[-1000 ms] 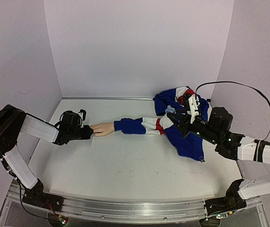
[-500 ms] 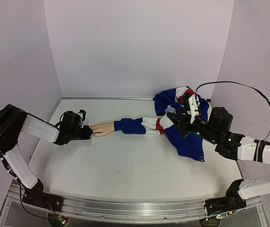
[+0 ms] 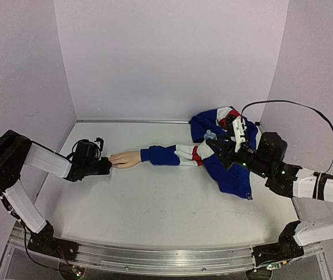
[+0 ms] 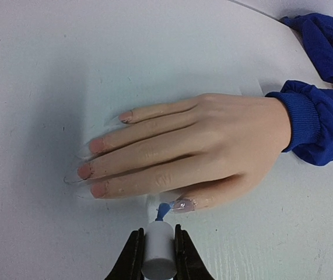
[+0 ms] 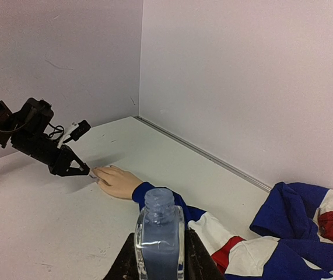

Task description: Paint the nails

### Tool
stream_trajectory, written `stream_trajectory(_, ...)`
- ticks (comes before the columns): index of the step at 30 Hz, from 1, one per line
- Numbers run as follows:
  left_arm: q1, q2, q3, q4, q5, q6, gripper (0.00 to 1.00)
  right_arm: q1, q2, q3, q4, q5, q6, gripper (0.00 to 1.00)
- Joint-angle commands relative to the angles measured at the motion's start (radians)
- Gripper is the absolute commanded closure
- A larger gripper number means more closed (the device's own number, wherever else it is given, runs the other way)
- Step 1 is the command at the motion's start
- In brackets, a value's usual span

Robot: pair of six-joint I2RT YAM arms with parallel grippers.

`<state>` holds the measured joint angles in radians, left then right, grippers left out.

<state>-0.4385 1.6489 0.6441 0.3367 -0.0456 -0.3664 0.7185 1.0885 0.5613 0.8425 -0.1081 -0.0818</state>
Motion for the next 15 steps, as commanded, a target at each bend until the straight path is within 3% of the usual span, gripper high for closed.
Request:
stream_trajectory(1, -0.002, -0.067, -0.008, 0.016, -0.035, 0.01, 1.0, -0.004, -0.007, 0.016, 0.083, -0.008, 0.006, 1.0)
stream_trajectory(15, -0.002, -0.033, 0.037, 0.018, 0.043, 0.018, 1.0, -0.004, -0.002, 0.017, 0.083, -0.008, 0.007, 1.0)
